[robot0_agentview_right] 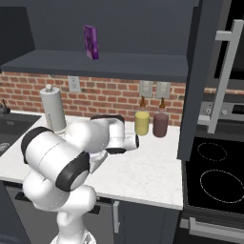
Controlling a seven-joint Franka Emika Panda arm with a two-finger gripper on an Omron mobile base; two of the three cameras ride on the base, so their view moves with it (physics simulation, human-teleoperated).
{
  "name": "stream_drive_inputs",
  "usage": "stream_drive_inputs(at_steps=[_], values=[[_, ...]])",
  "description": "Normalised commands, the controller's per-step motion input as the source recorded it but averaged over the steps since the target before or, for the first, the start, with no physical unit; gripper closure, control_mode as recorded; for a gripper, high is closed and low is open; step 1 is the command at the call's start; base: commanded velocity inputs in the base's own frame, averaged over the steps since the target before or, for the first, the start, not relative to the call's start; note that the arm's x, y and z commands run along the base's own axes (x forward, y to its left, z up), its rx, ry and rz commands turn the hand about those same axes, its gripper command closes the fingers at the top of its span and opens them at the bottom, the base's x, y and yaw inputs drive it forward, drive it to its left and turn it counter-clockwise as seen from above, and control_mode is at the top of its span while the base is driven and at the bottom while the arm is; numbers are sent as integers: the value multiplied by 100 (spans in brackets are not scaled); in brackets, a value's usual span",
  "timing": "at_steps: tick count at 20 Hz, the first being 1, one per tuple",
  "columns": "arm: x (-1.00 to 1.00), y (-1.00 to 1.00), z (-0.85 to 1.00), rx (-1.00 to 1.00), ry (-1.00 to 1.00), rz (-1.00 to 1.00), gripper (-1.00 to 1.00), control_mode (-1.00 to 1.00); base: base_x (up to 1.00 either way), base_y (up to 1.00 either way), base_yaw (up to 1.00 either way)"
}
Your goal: Pick the jam and place it on the digital scale for weighing, and close the cabinet.
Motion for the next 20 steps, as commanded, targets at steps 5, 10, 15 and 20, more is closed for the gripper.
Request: stream_drive_inputs(at_steps=[5,10,15,20], values=[[14,0,-13,0,0,0,100,-100,0,0,0],[13,14,-19,0,0,0,100,-100,0,0,0],[16,9,-6,0,0,0,-100,-100,0,0,0],[1,0,0,0,0,0,-100,-100,0,0,0]])
